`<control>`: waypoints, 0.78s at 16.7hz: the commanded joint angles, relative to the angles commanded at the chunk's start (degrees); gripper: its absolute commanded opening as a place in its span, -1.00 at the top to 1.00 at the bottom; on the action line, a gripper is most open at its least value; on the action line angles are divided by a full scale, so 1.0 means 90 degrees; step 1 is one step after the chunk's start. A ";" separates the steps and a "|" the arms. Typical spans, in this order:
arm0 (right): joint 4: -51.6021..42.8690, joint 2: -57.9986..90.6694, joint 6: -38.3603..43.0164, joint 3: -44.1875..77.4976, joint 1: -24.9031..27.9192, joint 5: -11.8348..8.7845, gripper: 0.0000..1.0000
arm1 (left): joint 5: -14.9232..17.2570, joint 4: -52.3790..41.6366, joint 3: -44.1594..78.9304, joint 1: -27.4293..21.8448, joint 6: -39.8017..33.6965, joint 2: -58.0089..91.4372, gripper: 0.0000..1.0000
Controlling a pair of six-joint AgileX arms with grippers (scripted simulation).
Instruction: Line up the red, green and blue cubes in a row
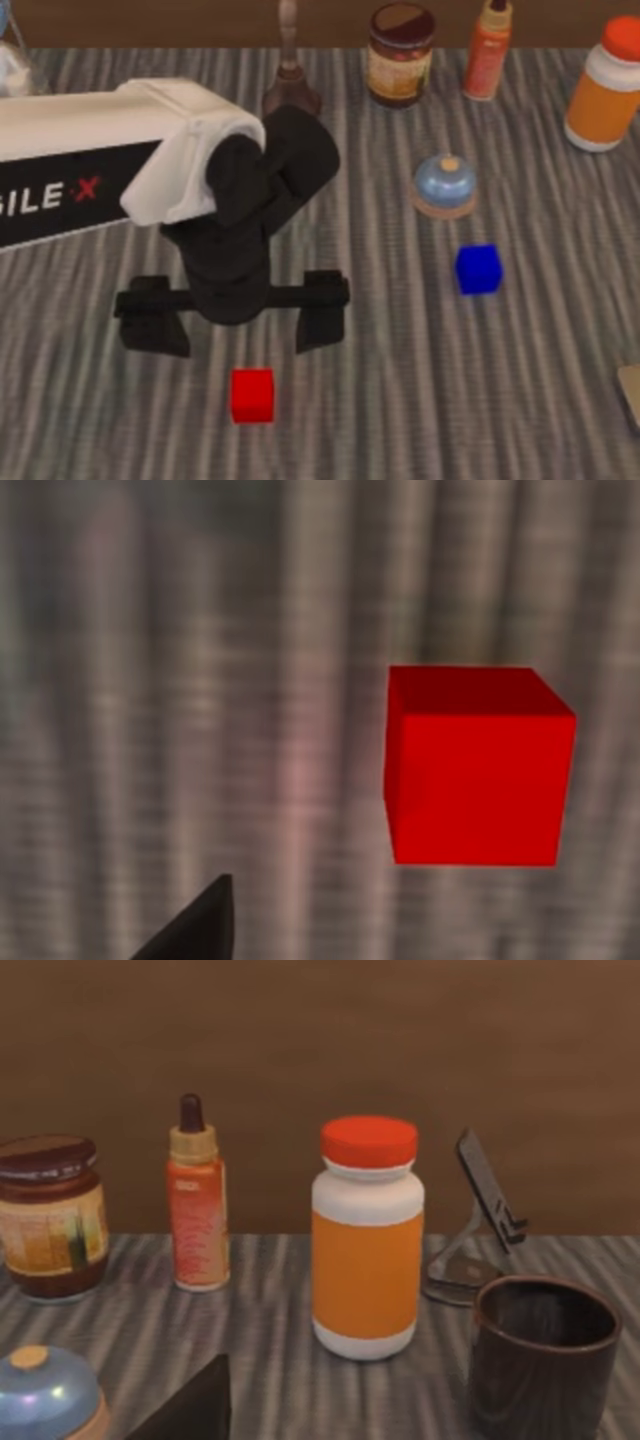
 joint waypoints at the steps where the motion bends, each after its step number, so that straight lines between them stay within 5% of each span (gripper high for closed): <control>1: 0.0000 0.0000 0.0000 0.0000 0.0000 0.0000 -1.00 | 0.0000 0.0000 0.0000 0.0000 0.0000 0.0000 -1.00; 7: 0.0000 0.0000 0.0000 0.0000 0.0000 0.0000 -1.00 | 0.0006 -0.0193 0.0564 0.0104 0.0684 0.0450 -1.00; 13: 0.0000 0.0000 0.0000 0.0000 0.0000 0.0000 -1.00 | 0.0063 -0.0914 0.2458 0.0716 0.3379 0.1861 -1.00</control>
